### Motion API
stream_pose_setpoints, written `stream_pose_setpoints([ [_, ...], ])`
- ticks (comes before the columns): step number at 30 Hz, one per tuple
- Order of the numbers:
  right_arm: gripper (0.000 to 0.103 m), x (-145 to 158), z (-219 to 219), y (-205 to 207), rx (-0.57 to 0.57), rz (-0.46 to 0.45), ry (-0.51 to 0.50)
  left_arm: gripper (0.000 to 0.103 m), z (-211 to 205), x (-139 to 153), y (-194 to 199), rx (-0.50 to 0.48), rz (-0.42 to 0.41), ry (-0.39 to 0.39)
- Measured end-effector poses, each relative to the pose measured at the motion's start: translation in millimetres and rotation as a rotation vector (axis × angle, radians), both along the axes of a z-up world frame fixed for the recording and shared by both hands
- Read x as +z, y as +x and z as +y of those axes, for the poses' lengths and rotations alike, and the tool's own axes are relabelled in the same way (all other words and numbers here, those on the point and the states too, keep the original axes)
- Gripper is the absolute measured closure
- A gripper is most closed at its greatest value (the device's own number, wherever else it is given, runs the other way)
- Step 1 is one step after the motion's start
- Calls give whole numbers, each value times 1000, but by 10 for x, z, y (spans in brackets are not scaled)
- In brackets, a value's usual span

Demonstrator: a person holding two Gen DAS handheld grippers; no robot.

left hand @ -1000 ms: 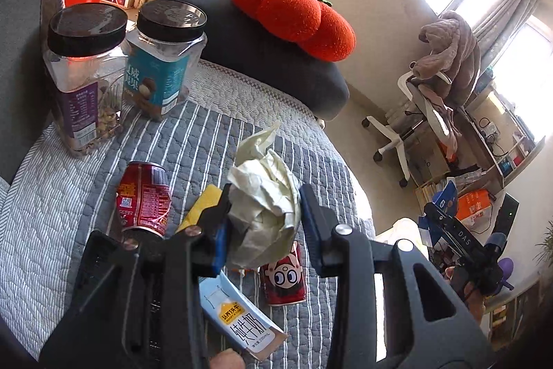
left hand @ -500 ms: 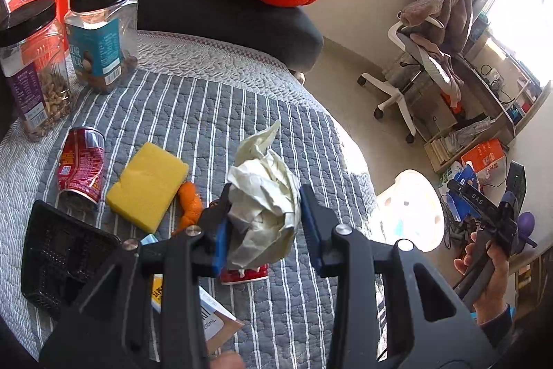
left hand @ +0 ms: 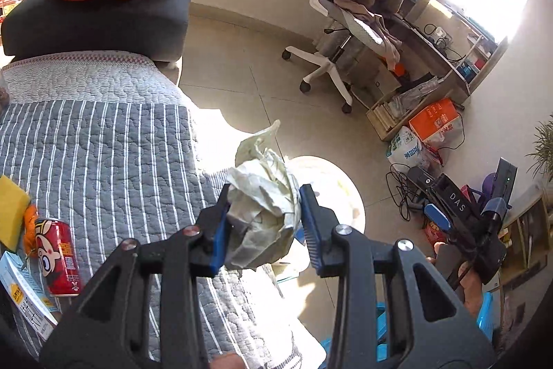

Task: Collect trash
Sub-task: 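Carry the blue box into the bucket and release it while the left carries the paper, then lower the crumpled white paper into the bucket and open the left gripper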

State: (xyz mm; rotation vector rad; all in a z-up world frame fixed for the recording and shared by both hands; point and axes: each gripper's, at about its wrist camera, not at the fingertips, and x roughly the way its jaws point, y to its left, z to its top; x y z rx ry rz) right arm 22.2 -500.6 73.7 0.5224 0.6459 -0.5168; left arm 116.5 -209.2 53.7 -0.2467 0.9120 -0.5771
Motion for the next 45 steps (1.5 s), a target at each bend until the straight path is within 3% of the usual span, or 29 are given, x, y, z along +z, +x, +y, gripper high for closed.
stream_pose_setpoints([
  [7, 0, 112, -434, -358, -142, -36, 25, 64, -688, 0, 40, -113, -3, 39],
  [16, 0, 150, -719, -587, -222, -55, 58, 62, -1305, -193, 109, -184, 39, 81],
  [21, 0, 175, -752, -648, -248, -62, 57, 47, -1471, -259, 130, -229, 57, 108],
  [23, 0, 185, -748, -661, -252, -64, 54, 32, -1435, -254, 124, -226, 68, 101],
  [26, 0, 179, -746, -657, -253, -64, 54, 22, -1328, -233, 108, -217, 72, 92],
  [34, 0, 206, -565, -521, -204, -47, 40, 21, -925, -271, 102, -170, 92, 115],
  [41, 0, 209, -157, -245, -84, -13, -6, 21, -419, -331, 83, -109, 150, 74],
  [45, 0, 198, 182, -51, -1, 9, -44, 20, -80, -355, 64, -54, 149, 87],
])
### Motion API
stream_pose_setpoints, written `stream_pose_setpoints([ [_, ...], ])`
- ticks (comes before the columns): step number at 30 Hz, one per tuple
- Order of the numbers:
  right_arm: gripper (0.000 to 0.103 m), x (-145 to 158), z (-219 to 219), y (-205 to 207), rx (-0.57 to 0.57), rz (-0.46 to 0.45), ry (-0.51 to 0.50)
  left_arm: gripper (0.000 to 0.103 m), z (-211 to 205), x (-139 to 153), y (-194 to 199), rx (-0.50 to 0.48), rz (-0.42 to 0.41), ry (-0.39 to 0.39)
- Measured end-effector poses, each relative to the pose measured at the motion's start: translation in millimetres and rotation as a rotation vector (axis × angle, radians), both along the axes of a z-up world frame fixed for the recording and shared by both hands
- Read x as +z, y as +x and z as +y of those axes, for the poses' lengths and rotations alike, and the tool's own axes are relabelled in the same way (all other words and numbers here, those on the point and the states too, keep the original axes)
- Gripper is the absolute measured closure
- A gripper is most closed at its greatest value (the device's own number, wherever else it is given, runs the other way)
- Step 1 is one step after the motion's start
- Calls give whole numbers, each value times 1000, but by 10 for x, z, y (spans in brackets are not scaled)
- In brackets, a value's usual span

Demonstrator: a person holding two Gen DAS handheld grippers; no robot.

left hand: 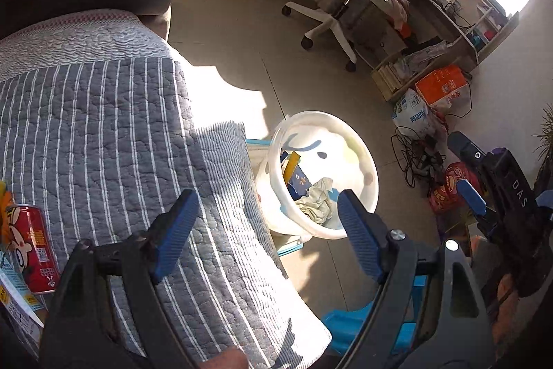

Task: Collect trash
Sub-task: 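Lower the crumpled white paper into the bucket and open the left gripper, then grasp the yellow sponge on the bed with the left gripper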

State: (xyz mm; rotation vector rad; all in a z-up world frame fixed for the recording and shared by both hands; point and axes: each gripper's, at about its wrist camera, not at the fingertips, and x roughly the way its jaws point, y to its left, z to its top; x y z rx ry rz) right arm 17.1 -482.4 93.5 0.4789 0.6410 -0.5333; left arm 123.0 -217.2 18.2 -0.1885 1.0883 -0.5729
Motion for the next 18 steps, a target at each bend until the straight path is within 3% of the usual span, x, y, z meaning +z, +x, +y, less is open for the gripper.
stream_pose_setpoints([
  [11, 0, -196, 1017, 475, 247, 95, -137, 20, 1037, -163, 40, 181, 31, 58],
  [18, 0, -413, 1453, 748, 353, 162, -122, 20, 1711, -175, 271, 276, 75, 151],
])
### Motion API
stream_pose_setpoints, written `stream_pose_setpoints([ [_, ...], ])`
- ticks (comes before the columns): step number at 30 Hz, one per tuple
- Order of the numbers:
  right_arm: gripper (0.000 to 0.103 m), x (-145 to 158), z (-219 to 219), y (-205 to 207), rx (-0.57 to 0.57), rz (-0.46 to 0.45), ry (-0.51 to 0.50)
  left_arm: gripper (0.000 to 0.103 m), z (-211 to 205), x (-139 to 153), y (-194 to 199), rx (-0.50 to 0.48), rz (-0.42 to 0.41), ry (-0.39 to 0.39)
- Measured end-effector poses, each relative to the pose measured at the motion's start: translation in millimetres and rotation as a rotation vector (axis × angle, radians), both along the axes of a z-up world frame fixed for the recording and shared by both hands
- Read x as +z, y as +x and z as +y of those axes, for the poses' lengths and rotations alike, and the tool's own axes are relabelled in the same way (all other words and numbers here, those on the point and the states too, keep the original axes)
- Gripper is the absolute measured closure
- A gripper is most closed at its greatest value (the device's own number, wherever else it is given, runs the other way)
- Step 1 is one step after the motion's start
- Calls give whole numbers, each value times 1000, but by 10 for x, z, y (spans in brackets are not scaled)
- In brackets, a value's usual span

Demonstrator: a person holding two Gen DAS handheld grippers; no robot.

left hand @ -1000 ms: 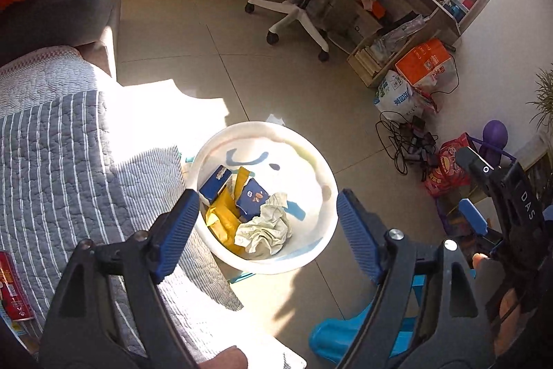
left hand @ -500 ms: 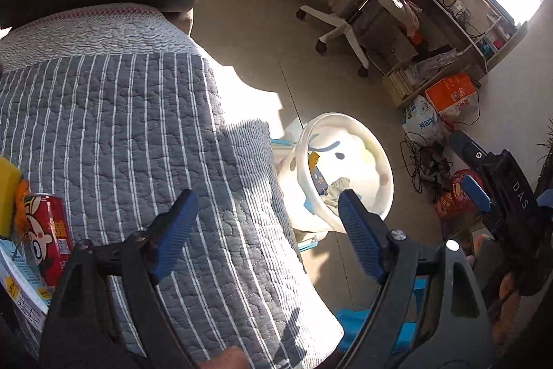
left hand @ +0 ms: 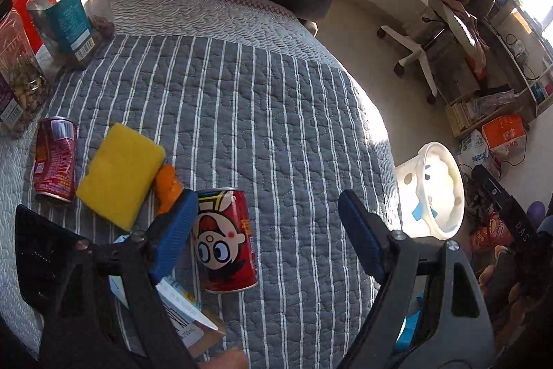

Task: Collect trash
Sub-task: 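Grasp the yellow sponge on the bed with the left gripper, then grasp the red cartoon-face can with the right gripper while the left holds the sponge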

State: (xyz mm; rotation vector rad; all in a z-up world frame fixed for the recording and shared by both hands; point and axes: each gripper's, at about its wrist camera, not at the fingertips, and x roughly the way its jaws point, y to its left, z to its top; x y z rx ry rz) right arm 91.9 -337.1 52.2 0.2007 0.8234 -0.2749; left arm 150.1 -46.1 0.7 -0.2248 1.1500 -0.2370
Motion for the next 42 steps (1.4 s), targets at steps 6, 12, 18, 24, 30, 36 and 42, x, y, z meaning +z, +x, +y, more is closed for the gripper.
stream_pose_setpoints([
  [6, 0, -103, 285, 136, 65, 38, -14, 20, 462, -151, 319, 8, 189, 37],
  [12, 0, -209, 515, 259, 123, 78, -24, 20, 638, -380, 508, -21, 340, 124],
  [18, 0, -304, 667, 363, 166, 112, -12, 20, 732, -544, 635, -5, 350, 212],
  [24, 0, -392, 780, 436, 193, 145, 0, 22, 750, -811, 681, -21, 389, 238],
  [30, 0, -496, 903, 497, 229, 188, 7, 35, 729, -1004, 702, -34, 389, 210],
  [36, 0, -614, 1013, 534, 280, 239, 32, 40, 823, -893, 606, -10, 345, 108],
  [42, 0, -684, 1088, 537, 334, 265, 138, 40, 1054, -453, 371, 36, 206, -104],
])
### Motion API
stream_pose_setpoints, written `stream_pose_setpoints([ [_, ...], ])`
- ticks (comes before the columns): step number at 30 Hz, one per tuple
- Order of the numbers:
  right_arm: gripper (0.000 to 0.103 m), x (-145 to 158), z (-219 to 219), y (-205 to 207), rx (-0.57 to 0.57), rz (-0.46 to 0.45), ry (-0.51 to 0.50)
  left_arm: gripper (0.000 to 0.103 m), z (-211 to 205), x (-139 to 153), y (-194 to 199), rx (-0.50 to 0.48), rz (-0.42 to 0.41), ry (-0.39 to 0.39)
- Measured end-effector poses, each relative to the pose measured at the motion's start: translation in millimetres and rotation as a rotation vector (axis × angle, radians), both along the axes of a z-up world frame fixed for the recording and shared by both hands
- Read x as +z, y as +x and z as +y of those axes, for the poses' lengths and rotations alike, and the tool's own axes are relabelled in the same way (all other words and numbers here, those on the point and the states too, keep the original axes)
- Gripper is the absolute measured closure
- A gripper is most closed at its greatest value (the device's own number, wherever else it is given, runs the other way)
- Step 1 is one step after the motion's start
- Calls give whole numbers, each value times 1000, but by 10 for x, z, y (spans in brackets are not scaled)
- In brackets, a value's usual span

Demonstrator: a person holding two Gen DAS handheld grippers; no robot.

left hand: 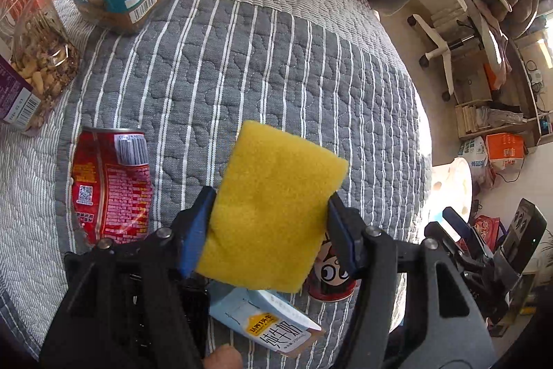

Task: Collect trash
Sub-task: 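Grasp the red cartoon-face can with the right gripper while the left holds the sponge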

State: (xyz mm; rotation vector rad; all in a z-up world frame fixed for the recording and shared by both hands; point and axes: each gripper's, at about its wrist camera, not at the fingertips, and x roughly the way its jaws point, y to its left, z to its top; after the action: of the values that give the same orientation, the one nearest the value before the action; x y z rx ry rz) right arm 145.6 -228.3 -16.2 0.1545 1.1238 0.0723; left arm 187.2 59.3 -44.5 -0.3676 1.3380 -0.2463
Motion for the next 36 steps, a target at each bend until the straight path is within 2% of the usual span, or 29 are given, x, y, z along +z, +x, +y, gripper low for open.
stream_pose_setpoints([
  [4, 0, -50, 118, 4, 34, 33, 71, 40, 180, 269, -215, 98, -121, -92],
  [8, 0, -143, 317, -6, 83, 81, 136, 39, 309, 349, -443, 165, -225, -127],
  [11, 0, -219, 510, -16, 131, 111, 156, 39, 400, 225, -489, 195, -249, -152],
  [18, 0, -422, 886, 29, 192, 179, 177, 39, 465, 486, -571, 212, -325, -132],
  [24, 0, -689, 1001, 182, 159, 271, 288, 39, 504, 451, -603, 212, -315, -145],
  [28, 1, -747, 992, 231, 118, 265, 324, 39, 513, 432, -618, 209, -303, -159],
  [32, 15, -719, 938, 223, 106, 256, 307, 39, 508, 390, -598, 219, -279, -164],
  [36, 40, -674, 956, 179, 112, 234, 211, 39, 495, 371, -608, 224, -265, -159],
])
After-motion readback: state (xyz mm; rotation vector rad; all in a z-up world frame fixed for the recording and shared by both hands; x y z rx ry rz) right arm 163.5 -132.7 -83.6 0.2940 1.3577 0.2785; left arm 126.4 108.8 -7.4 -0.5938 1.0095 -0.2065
